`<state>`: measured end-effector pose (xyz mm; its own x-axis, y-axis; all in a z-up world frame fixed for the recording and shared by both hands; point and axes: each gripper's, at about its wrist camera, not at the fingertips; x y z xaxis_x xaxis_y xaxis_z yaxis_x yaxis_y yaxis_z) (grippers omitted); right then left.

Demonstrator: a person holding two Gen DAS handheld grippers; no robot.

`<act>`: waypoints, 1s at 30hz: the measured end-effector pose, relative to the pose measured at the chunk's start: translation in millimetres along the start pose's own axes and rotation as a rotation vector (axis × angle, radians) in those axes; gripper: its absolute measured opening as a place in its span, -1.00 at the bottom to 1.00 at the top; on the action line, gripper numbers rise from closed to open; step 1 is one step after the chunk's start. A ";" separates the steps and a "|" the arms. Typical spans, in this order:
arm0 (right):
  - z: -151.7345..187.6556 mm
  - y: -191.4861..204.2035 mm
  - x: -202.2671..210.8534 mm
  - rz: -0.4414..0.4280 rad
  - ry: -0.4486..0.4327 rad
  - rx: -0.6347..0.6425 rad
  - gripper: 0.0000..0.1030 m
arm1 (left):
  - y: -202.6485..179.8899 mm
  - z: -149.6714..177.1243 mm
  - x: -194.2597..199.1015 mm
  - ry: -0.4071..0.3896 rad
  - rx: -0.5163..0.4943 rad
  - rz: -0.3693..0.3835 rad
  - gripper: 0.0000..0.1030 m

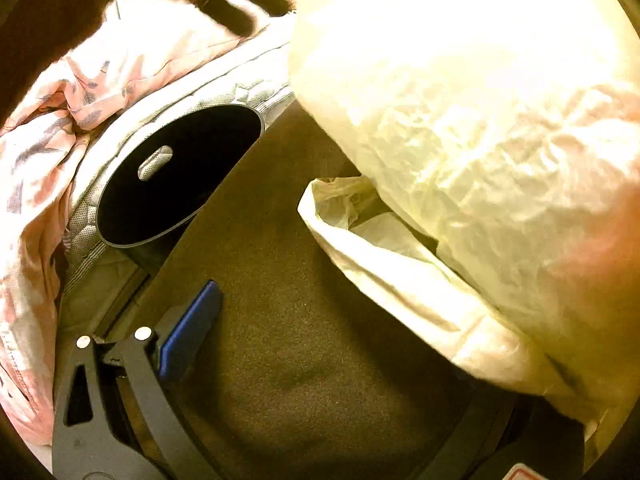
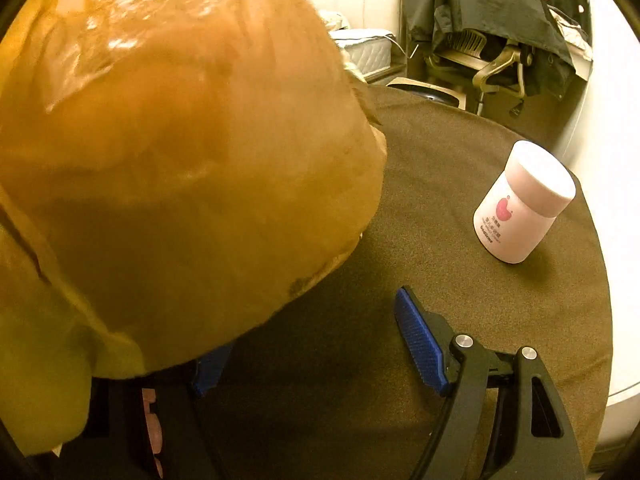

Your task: Collect trash

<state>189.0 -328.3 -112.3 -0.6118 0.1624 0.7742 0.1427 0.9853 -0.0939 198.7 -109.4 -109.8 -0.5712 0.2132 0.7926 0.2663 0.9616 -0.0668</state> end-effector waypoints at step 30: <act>-0.4 -0.9 0.3 -0.001 0.001 0.000 0.41 | -1.3 1.2 0.3 0.000 0.000 -0.001 0.84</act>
<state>189.0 -329.1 -111.7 -0.6111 0.1616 0.7749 0.1419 0.9855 -0.0936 197.3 -110.5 -110.2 -0.5715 0.2127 0.7926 0.2658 0.9617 -0.0665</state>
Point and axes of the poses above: each gripper's, at about its wrist camera, not at the fingertips, and x roughly against the way its jaws point, y to its left, z to its underside, and after that the axes turned 11 degrees about z, right-handed
